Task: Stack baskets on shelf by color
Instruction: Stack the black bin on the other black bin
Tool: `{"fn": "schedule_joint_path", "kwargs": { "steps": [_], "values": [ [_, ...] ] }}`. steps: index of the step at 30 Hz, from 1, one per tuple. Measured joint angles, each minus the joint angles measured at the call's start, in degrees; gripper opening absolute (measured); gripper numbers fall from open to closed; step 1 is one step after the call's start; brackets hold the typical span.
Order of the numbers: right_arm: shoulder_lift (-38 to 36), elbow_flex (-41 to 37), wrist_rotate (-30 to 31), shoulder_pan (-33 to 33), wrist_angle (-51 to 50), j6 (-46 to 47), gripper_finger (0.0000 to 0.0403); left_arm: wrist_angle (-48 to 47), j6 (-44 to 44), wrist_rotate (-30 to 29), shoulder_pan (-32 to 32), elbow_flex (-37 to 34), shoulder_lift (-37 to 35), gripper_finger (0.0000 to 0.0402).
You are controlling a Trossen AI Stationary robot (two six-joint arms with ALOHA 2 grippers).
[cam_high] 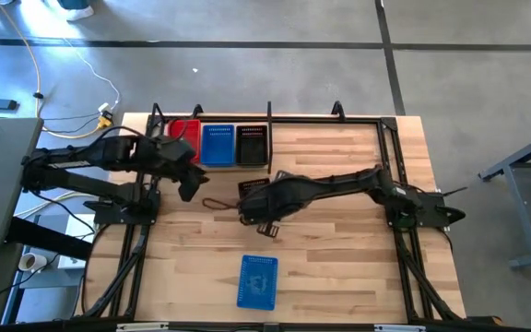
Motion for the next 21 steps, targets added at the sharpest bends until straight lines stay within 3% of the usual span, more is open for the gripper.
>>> {"fn": "schedule_joint_path", "kwargs": {
  "steps": [13,21],
  "values": [
    [-9.2,-0.1,11.4,-3.1,-3.6,6.9,0.0075,11.5,1.5,-2.8,-10.6,0.0,10.3,0.0138],
    [-15.9,-0.1,13.3,-7.7,-3.7,3.9,0.0075,17.4,5.2,-8.8,-16.0,0.0,18.0,0.0138]
  ]
}}
